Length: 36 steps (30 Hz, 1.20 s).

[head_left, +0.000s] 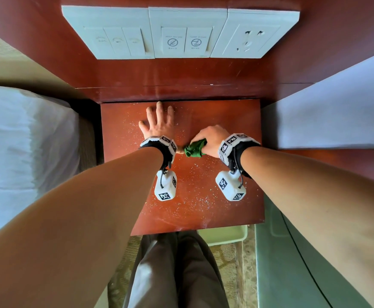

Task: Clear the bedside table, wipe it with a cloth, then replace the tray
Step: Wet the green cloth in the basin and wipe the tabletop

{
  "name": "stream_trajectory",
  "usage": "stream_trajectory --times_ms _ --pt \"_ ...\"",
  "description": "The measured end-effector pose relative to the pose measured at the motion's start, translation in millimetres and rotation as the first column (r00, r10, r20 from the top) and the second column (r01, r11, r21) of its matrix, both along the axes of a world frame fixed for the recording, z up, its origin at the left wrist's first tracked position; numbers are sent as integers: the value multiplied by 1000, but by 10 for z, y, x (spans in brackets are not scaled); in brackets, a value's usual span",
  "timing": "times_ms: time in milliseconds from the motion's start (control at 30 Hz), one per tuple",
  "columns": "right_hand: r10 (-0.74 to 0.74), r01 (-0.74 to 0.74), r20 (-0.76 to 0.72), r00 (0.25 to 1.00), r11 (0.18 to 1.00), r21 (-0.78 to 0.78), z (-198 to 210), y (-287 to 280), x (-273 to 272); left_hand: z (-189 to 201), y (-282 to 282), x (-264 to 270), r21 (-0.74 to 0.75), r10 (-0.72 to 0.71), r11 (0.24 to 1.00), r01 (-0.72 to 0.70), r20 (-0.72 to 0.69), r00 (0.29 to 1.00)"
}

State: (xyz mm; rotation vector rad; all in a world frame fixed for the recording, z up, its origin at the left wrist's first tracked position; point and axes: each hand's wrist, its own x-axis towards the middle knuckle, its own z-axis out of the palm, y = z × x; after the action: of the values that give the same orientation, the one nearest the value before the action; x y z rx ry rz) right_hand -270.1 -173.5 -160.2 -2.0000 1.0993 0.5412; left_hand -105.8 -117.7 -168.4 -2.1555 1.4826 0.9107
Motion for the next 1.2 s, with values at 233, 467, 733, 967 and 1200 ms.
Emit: stream_trajectory --times_ms 233,467,733,967,1200 --pt "-639 656 152 754 723 -214 107 -235 26 88 119 348 -36 -47 998 48 4 999" --pt "-766 745 113 633 562 -360 -15 -256 133 16 356 660 -41 -78 996 80 41 996" --pt "-633 639 157 758 673 -373 -78 -203 433 13 393 675 4 -98 995 98 16 995" --pt "-247 297 181 952 891 -343 -90 -96 411 15 373 672 24 -99 995 98 27 995" --pt "69 -59 39 997 977 -206 -12 251 224 1 369 671 17 -101 995 101 43 994"
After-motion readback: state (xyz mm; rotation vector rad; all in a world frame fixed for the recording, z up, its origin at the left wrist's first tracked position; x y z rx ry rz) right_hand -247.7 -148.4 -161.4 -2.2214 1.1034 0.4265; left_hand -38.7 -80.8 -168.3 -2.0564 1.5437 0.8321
